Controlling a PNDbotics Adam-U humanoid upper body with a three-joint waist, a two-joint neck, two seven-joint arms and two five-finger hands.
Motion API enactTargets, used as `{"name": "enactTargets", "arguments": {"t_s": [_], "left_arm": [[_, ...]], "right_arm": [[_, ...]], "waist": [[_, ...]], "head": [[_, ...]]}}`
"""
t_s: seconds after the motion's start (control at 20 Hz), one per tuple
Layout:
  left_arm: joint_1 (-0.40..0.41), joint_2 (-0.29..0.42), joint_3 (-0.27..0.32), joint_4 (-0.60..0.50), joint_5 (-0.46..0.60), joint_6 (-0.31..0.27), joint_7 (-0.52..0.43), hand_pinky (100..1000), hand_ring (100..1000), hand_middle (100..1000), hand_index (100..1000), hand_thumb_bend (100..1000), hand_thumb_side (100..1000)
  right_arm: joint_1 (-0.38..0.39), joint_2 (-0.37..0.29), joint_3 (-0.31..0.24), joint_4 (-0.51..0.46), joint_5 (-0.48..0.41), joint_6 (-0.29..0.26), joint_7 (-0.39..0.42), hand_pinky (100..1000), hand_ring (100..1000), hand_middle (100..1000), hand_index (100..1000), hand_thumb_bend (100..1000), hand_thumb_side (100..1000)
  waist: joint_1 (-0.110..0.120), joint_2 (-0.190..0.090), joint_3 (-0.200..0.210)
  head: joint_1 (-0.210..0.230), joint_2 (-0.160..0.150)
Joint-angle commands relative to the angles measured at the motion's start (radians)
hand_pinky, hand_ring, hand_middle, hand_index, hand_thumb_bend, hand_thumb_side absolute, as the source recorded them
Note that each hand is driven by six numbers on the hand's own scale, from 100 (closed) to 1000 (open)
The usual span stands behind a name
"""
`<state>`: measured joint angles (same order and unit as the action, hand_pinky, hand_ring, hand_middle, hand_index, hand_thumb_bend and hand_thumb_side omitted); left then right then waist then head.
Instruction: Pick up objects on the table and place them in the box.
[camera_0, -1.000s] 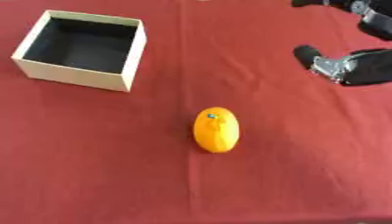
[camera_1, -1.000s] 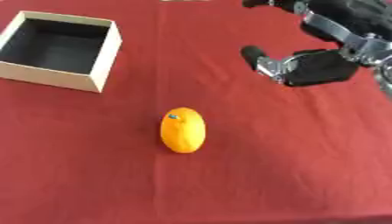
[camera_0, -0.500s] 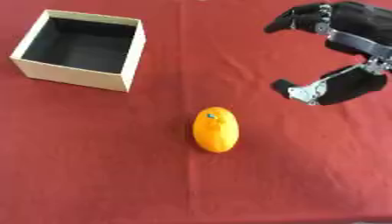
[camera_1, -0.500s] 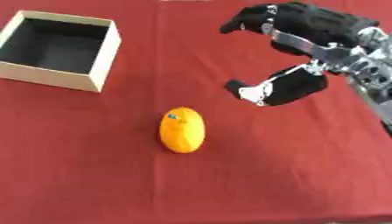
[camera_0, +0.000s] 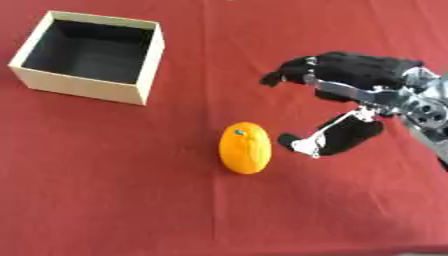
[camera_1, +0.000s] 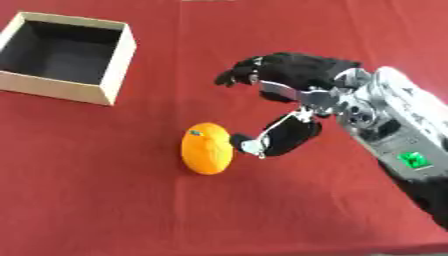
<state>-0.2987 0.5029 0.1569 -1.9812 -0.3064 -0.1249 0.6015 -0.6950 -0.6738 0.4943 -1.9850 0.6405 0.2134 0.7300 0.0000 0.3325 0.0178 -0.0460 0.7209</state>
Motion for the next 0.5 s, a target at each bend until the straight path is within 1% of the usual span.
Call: {"name": "enactTargets", "arguments": {"t_s": [0.05, 0.2, 0.5], "left_arm": [[-0.011, 0.023, 0.000, -0.019, 0.003, -0.001, -0.006, 576, 698, 637, 728, 566, 837], [-0.014, 0.021, -0.001, -0.019, 0.004, -0.001, -0.008, 576, 698, 637, 727, 564, 837], [-0.013, 0.019, -0.003, -0.019, 0.007, -0.002, -0.011, 575, 697, 636, 727, 563, 838]], "right_arm": [[-0.010, 0.007, 0.009, -0.014, 0.019, 0.008, 0.020, 946, 893, 845, 974, 249, 413], [-0.009, 0.025, 0.019, -0.003, 0.021, 0.016, 0.023, 950, 893, 845, 980, 247, 414], [-0.025, 0.054, 0.047, 0.030, 0.016, 0.012, 0.046, 950, 903, 857, 992, 255, 450]], "waist": [[0.002, -0.017, 0.003], [0.002, -0.017, 0.006], [-0.001, -0.017, 0.011]], "head": [[0.000, 0.006], [0.000, 0.005], [-0.004, 0.004]]}}
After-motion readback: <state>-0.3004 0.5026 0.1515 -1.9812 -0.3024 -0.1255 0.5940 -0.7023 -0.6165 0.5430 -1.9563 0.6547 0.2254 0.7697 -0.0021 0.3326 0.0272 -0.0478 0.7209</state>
